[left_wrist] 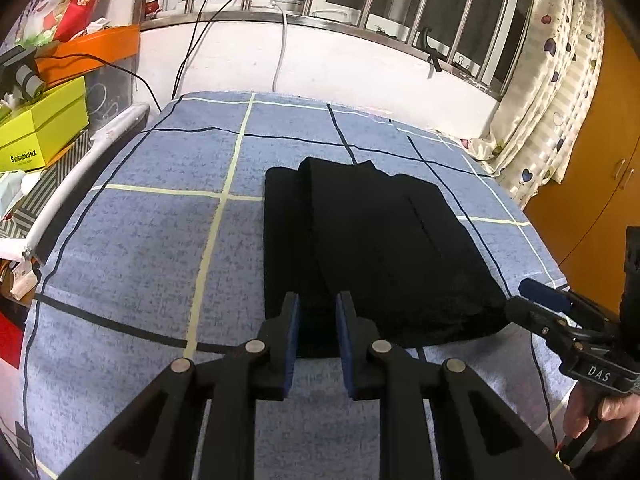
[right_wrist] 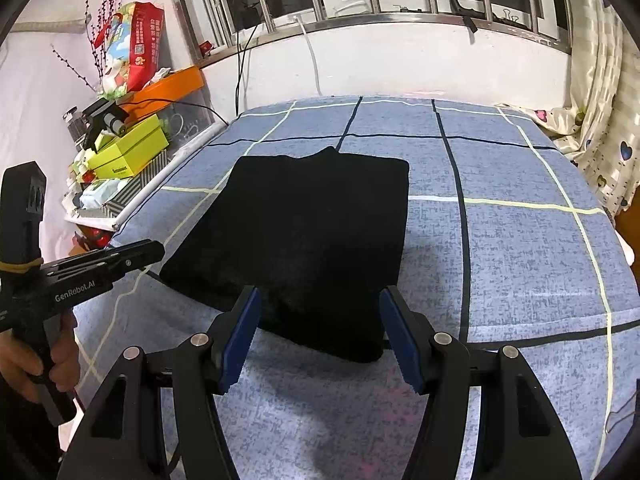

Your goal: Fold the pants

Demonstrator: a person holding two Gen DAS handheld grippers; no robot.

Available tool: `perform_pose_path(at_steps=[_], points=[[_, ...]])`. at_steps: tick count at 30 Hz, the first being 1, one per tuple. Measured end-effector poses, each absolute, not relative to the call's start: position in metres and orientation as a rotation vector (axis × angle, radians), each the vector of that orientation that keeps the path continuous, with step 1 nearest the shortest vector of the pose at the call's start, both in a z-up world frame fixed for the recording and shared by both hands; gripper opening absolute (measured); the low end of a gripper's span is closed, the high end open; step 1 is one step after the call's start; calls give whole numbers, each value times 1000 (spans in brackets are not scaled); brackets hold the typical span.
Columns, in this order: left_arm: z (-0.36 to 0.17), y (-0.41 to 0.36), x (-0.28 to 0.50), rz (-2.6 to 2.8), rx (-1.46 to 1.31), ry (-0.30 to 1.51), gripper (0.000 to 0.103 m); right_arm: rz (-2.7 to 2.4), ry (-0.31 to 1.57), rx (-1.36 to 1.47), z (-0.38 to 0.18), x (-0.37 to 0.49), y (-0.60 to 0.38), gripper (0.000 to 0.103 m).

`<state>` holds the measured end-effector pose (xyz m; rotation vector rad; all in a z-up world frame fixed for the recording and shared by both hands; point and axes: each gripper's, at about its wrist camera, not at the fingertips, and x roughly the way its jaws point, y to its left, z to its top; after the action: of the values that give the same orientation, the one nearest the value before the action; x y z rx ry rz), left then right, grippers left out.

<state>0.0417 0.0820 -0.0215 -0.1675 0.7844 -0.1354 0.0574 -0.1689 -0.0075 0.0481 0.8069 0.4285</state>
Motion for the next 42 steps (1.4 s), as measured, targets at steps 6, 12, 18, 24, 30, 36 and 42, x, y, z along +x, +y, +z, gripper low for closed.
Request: perform_pose_path(at_steps=[6, 12, 18, 24, 30, 36, 42], points=[[-25, 87, 49, -157, -206, 797, 28, 430, 818, 57, -12, 62, -172, 62], [-27, 94, 57, -153, -236, 800, 38, 424, 829, 83, -15, 70, -179, 62], [-28, 93, 68, -166, -243, 807, 42, 417, 834, 76, -17, 79, -179, 64], [-35, 93, 85, -182, -261, 838, 46, 412, 833, 62, -17, 88, -175, 70], [-40, 99, 104, -205, -295, 858, 54, 410, 835, 53, -19, 102, -174, 71], [-35, 96, 113, -231, -290, 846, 57, 406, 840, 38, -22, 112, -170, 71], [-37, 93, 123, -217, -254, 848, 58, 406, 847, 34, -27, 121, -167, 71]])
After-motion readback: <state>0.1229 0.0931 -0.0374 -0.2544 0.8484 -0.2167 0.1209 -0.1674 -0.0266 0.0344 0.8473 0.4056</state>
